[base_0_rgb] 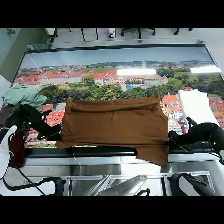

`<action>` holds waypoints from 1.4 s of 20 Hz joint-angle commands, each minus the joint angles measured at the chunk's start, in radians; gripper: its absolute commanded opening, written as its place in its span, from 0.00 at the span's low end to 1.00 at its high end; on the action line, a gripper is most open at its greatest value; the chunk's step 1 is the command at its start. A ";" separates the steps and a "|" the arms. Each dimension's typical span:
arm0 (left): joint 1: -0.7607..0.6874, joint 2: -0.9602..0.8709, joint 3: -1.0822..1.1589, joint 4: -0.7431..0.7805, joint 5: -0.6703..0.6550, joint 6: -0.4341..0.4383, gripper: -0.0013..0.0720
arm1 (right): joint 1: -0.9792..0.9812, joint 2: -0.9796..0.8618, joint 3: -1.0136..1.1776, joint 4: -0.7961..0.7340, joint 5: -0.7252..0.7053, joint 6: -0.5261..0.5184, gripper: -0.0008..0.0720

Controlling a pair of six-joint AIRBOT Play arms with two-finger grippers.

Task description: Fold the shirts.

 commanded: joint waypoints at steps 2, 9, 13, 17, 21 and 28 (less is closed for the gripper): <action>0.005 0.033 0.015 0.025 -0.046 -0.011 0.05 | 0.000 0.029 0.086 0.200 0.111 -0.159 0.03; -0.128 -0.119 0.439 -0.047 -0.055 -0.039 0.05 | 0.091 -0.272 0.448 0.394 0.210 -0.248 0.03; -0.177 -0.300 0.637 -0.046 -0.056 -0.056 0.05 | 0.181 -0.485 0.609 0.393 0.291 -0.248 0.03; -0.187 -0.452 0.789 -0.039 -0.013 -0.090 0.05 | 0.192 -0.637 0.726 0.392 0.289 -0.248 0.03; -0.188 -0.539 0.904 -0.043 0.077 -0.090 0.06 | 0.179 -0.667 0.734 0.366 0.285 -0.276 0.05; -0.186 -0.561 1.093 -0.126 0.122 -0.093 0.93 | 0.051 -0.667 0.856 0.245 -0.032 -0.372 0.91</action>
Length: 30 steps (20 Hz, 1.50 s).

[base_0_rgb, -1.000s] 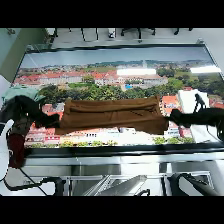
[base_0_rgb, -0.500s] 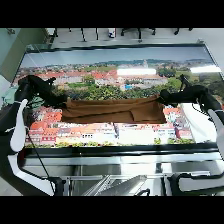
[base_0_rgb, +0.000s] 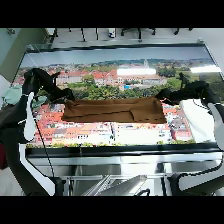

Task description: Fold the shirts.

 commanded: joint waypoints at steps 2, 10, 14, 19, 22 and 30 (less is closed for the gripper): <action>0.027 -0.005 0.138 -0.022 0.084 -0.045 0.93 | -0.078 -0.019 0.043 -0.102 -0.180 -0.064 0.91; 0.109 0.166 -0.039 -0.023 0.072 -0.082 0.93 | -0.086 -0.142 0.043 0.020 -0.233 -0.241 0.90; 0.089 0.211 -0.048 -0.025 0.047 -0.082 0.93 | -0.066 -0.188 0.044 0.026 -0.204 -0.241 0.89; -0.024 0.217 -0.048 -0.024 -0.041 -0.067 0.05 | 0.002 -0.200 0.044 0.048 -0.098 -0.241 0.35; -0.136 0.213 -0.049 -0.024 -0.152 -0.066 0.05 | 0.026 -0.200 0.056 0.050 -0.080 -0.256 0.03; -0.530 0.021 -0.048 -0.022 -0.451 -0.036 0.05 | 0.022 -0.094 0.140 0.056 -0.231 -0.184 0.03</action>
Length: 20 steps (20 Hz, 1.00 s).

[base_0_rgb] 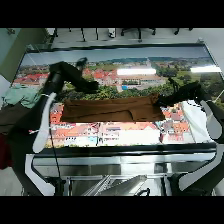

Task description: Fold the shirts.

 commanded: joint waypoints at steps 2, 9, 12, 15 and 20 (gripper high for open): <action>-0.205 -0.146 0.000 -0.001 -0.250 0.013 0.05 | -0.006 0.114 0.077 0.024 -0.125 0.056 0.03; -0.318 -0.220 0.005 -0.105 -0.343 0.014 0.05 | -0.007 0.252 0.365 0.033 -0.319 0.140 0.03; -0.319 -0.243 0.091 -0.106 -0.336 0.013 0.05 | 0.010 0.266 0.414 0.035 -0.361 0.164 0.03; -0.319 -0.263 0.172 -0.117 -0.309 0.012 0.05 | 0.033 0.267 0.414 0.032 -0.368 0.169 0.03; -0.167 -0.089 0.179 -0.166 -0.059 0.045 0.05 | 0.042 0.267 0.414 0.033 -0.367 0.206 0.03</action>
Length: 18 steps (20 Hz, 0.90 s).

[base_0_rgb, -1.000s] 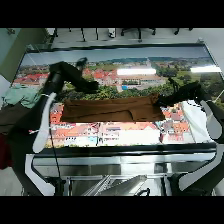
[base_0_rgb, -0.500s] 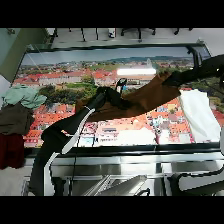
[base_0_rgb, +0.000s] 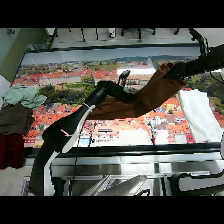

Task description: Fold the shirts.

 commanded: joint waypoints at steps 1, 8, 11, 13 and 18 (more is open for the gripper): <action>0.143 0.164 0.013 -0.021 0.206 0.047 0.05 | 0.014 0.002 0.005 0.002 -0.006 0.032 0.03; 0.620 0.838 -0.203 -0.001 0.232 0.056 0.05 | 0.322 -0.017 0.000 0.014 0.201 0.099 0.03; 0.769 1.070 -0.347 -0.003 0.175 0.091 0.05 | 0.594 -0.099 0.000 0.017 0.460 0.184 0.03; 0.829 1.190 -0.454 -0.003 0.143 0.101 0.05 | 0.786 -0.205 0.000 0.011 0.738 0.190 0.04; 0.858 1.367 -0.745 -0.003 0.052 0.107 0.05 | 1.032 -0.487 0.001 0.011 1.232 0.233 0.83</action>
